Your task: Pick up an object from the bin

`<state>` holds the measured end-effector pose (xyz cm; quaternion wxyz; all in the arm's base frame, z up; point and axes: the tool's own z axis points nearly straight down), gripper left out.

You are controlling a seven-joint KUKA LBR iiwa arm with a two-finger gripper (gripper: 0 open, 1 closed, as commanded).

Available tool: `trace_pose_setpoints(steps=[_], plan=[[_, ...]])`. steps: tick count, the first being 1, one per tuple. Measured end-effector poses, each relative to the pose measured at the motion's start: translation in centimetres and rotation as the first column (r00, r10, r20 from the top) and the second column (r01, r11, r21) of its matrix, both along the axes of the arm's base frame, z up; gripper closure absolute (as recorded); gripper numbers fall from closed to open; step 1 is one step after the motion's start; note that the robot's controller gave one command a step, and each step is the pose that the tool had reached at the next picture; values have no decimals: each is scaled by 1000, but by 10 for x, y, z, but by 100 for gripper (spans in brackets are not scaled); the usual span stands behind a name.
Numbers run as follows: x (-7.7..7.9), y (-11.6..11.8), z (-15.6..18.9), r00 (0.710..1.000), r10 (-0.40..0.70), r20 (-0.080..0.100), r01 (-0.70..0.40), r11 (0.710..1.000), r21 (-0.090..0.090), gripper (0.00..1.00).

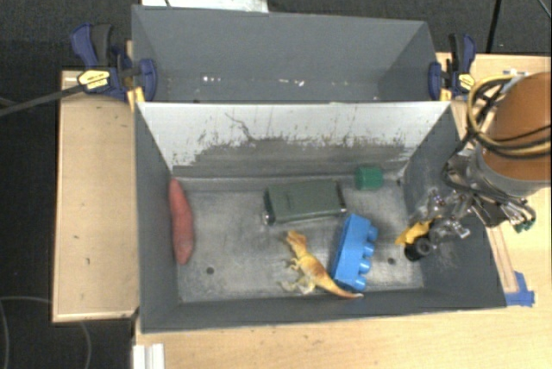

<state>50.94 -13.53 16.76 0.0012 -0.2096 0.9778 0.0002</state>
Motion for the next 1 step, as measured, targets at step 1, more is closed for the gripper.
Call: trace_pose_setpoints(steps=[1], plan=[[6, 2, -47, 996, 94, 5, -94, 996, -2, 100]])
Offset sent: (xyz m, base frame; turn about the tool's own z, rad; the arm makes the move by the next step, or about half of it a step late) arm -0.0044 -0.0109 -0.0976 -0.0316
